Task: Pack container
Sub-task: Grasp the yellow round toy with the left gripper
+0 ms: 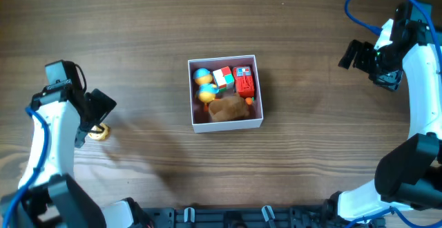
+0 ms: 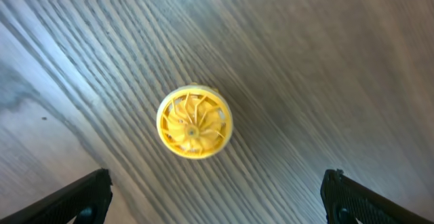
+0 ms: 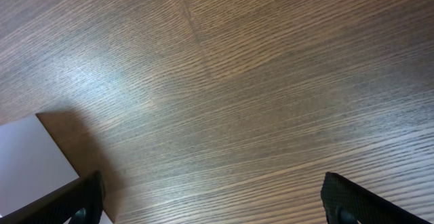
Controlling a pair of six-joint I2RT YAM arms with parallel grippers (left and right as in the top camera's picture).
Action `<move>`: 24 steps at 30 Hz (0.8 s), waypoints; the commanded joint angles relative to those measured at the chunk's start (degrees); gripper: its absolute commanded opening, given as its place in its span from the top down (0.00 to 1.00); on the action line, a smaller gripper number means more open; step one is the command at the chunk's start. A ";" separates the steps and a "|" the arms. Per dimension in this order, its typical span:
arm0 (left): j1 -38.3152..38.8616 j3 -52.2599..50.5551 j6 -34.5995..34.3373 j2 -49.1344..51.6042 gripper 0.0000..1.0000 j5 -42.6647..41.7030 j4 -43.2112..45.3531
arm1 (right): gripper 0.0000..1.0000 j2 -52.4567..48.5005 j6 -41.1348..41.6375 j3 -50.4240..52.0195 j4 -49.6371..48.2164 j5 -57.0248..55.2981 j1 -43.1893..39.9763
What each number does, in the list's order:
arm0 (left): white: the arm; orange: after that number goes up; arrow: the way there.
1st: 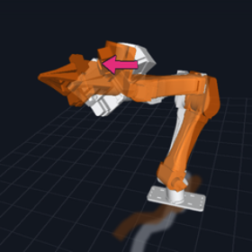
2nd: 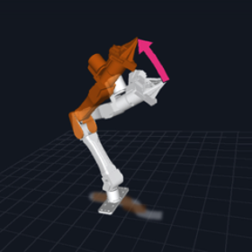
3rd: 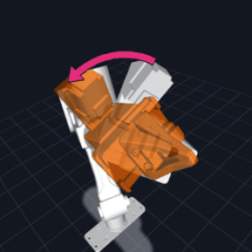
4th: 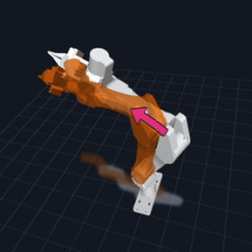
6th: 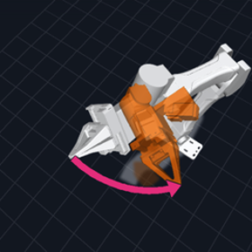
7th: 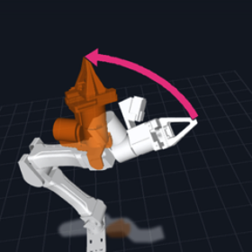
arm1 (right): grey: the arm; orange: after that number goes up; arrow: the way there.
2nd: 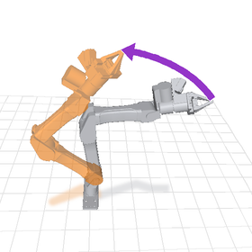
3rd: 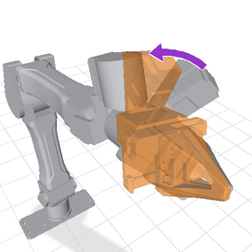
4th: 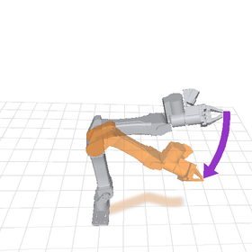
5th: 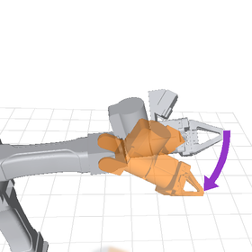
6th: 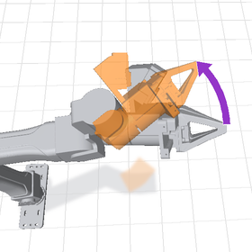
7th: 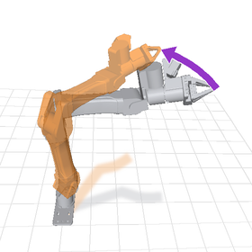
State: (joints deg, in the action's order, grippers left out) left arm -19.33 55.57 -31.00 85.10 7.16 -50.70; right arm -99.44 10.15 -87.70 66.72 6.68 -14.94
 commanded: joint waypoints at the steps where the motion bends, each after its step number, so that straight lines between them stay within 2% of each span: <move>1: -2.69 -0.57 0.37 5.42 0.00 -0.74 2.49 | 0.00 -0.37 -1.03 0.07 0.09 0.87 0.09; 4: -3.34 -0.57 3.85 10.08 0.00 -0.70 4.68 | 0.00 -0.37 -1.03 0.07 0.04 0.87 0.09; 10: -3.34 -0.57 5.31 15.10 0.00 -0.74 8.09 | 0.00 -0.37 -1.14 0.07 0.17 0.87 0.09; 24: -3.34 -5.11 5.29 15.58 0.01 -0.72 12.55 | 0.00 -0.37 -1.14 0.07 0.20 0.87 0.09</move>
State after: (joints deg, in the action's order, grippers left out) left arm -22.31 52.86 -26.61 98.94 6.04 -37.85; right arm -99.44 10.11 -87.70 66.85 6.68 -14.94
